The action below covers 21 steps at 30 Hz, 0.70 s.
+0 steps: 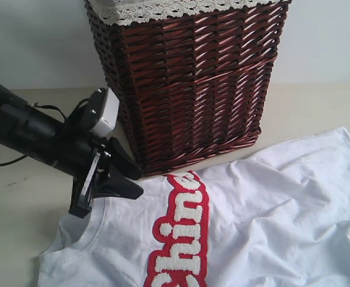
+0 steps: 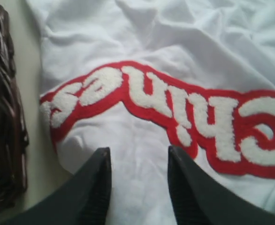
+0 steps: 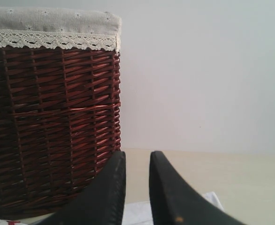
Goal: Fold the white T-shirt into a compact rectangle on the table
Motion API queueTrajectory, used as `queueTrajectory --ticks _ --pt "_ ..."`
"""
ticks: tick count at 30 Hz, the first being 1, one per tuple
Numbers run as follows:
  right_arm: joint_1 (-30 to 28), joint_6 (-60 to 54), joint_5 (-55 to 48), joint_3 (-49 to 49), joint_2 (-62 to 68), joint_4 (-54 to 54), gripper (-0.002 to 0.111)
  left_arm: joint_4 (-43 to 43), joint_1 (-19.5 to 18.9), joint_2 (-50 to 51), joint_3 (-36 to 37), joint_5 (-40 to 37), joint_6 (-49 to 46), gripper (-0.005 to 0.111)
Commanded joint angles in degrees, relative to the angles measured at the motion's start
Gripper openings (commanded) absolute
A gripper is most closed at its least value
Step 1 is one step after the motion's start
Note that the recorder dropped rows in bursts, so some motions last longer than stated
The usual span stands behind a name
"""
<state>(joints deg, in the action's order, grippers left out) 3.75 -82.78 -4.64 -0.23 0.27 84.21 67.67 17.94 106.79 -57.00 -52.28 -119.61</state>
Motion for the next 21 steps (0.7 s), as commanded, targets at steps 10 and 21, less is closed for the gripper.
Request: queueTrajectory --ticks 10,21 --pt "0.09 0.20 0.02 0.23 -0.27 -0.05 0.020 -11.00 2.11 -0.72 -0.15 -3.10 3.08 0.000" --pt "0.09 0.20 0.02 0.23 -0.27 -0.05 0.020 -16.40 5.21 -3.43 6.26 -17.68 4.98 0.000"
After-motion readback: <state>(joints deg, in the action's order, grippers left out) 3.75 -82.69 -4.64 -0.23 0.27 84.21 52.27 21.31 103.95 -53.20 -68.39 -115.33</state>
